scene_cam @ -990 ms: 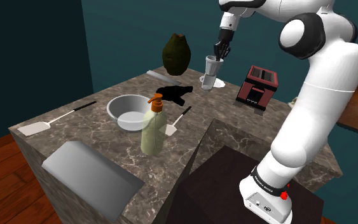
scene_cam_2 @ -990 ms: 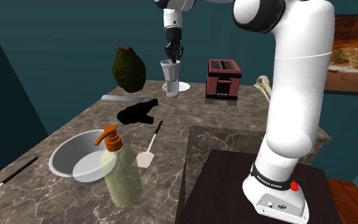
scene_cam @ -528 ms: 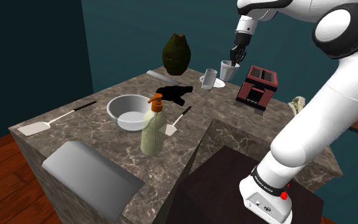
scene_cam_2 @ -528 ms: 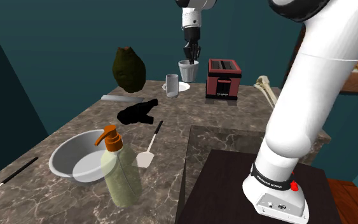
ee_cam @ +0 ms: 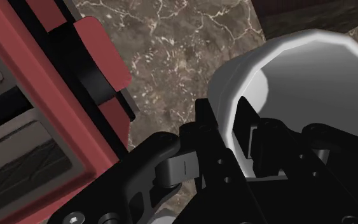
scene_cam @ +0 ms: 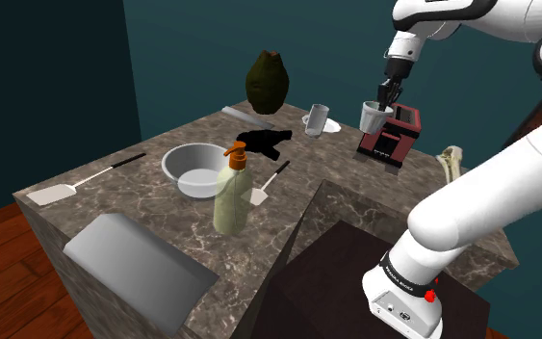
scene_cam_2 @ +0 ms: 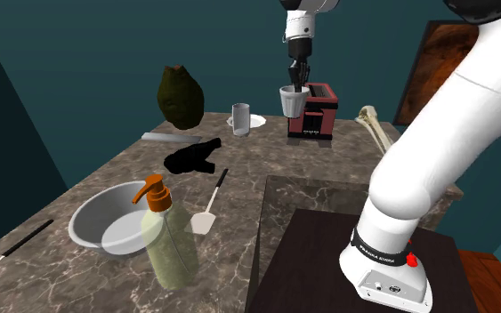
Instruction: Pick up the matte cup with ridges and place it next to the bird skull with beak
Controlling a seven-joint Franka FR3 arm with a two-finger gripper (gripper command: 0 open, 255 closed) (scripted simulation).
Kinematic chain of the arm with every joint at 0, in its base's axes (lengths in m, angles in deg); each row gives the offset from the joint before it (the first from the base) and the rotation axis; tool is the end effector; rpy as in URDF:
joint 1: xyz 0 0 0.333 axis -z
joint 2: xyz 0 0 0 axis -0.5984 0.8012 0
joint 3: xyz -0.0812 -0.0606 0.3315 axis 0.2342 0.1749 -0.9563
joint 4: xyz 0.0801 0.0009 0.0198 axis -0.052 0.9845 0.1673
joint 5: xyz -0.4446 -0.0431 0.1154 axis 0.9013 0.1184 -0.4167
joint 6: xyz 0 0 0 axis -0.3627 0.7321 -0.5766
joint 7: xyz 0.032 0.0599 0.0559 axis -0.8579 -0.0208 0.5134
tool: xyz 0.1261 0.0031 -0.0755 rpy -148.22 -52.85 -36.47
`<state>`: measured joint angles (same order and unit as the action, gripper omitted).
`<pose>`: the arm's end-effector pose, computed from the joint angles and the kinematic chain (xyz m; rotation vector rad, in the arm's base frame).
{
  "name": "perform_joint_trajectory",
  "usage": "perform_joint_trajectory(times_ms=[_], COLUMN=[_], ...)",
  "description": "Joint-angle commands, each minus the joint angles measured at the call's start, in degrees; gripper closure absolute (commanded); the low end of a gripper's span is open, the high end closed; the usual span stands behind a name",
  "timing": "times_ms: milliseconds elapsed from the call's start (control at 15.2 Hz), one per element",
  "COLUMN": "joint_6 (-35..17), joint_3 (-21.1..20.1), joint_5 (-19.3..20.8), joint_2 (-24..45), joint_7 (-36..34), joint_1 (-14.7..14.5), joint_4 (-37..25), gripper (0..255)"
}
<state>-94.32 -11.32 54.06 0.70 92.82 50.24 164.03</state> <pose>0.3880 -0.3272 0.5426 -2.9807 0.1706 0.2319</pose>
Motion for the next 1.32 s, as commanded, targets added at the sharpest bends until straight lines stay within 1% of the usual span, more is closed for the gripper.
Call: perform_joint_trajectory(times_ms=[0,462,924,1254], joint_6=[0.2,2.4,5.4,1.8], joint_3=[0.6,3.4,7.1,8.0], joint_5=[1.8,8.0,14.5,15.2], joint_2=[-3.7,-13.8,-21.7,-22.2], joint_7=[1.1,6.1,12.4,12.1], joint_1=[1.1,5.5,10.1,10.5], joint_4=[3.3,10.3,13.9,18.0], gripper=[255,255,255,255])
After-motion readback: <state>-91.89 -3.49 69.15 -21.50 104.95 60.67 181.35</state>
